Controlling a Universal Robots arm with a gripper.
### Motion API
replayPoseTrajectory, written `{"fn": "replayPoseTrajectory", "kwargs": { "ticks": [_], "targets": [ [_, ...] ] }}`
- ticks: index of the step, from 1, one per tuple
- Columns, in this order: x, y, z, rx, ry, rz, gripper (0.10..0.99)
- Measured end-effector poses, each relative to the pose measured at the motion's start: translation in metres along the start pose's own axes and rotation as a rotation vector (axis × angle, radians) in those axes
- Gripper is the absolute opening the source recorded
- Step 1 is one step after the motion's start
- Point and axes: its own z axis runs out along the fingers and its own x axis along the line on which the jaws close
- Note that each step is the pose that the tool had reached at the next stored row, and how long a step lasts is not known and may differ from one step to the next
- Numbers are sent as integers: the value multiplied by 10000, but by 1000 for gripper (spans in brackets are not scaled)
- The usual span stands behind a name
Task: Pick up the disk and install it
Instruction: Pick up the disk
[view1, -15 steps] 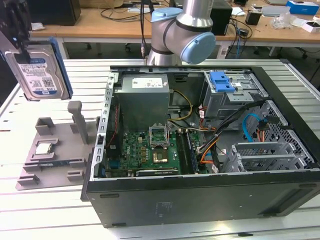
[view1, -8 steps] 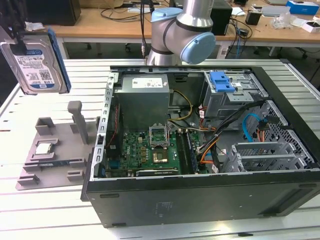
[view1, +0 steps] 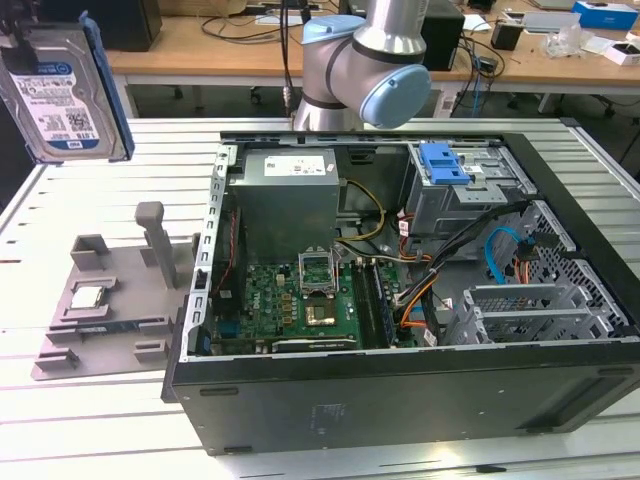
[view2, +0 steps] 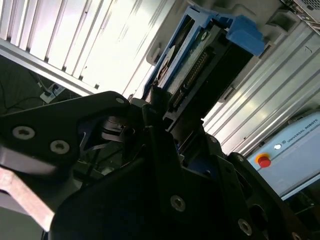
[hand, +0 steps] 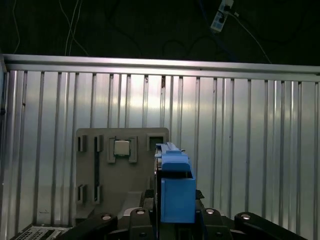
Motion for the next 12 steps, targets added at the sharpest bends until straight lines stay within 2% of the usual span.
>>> {"fn": "replayPoseTrajectory", "kwargs": {
  "ticks": [2, 5, 8, 12],
  "targets": [
    [-7, 4, -83, 0, 0, 0, 361],
    [-14, 8, -164, 1, 0, 0, 361],
    [-27, 15, -304, 1, 0, 0, 361],
    [-38, 21, -422, 0, 0, 0, 361]
  ]
}}
